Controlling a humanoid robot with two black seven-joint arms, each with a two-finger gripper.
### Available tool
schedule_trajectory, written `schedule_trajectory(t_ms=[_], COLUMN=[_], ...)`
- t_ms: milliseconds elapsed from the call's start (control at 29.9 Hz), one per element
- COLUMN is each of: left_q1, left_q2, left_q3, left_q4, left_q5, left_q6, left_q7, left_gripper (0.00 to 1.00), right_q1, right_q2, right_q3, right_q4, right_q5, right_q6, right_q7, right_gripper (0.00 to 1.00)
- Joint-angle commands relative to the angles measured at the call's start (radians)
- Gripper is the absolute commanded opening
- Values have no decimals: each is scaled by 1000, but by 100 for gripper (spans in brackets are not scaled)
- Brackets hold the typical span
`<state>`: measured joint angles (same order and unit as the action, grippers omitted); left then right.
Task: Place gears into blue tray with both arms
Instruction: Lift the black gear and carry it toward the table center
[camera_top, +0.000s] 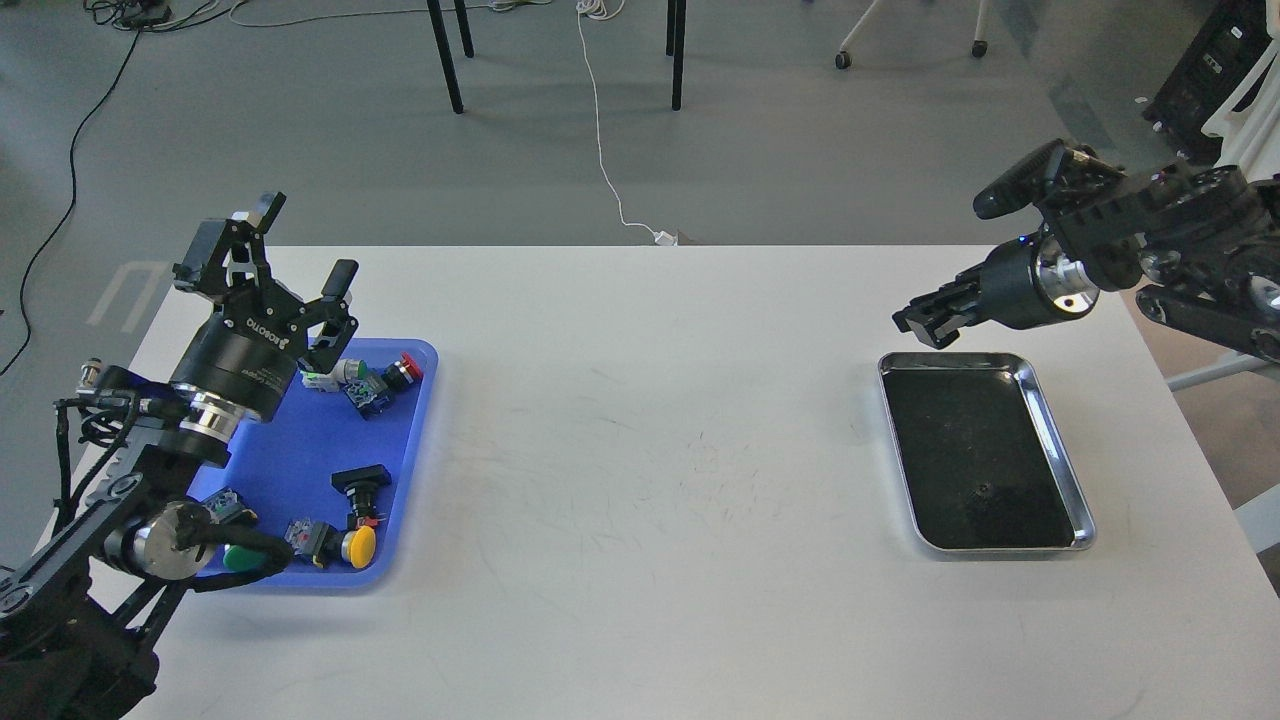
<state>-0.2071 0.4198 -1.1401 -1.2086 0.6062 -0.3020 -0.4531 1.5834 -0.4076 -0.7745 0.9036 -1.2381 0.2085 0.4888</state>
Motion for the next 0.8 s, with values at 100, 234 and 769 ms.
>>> schedule_trajectory(t_ms=[100, 234, 769], left_q1=[2, 15, 20], left_q2=[20, 33, 33], left_q3=[-10, -13, -15], left_q4=[-16, -19, -23], left_q5=[-2, -3, -3], left_q6=[1, 1, 1], left_q7=[-3, -3, -3], left_gripper=[98, 98, 98], right_q1=[10, 10, -17], right_q2=[274, 408, 408], right_q3=[-20, -104, -196], right_q4=[-35, -51, 21], right_q5=[127, 179, 316], right_q6=[-14, -82, -218], right_q7=[0, 0, 0], right_gripper=[19, 19, 19])
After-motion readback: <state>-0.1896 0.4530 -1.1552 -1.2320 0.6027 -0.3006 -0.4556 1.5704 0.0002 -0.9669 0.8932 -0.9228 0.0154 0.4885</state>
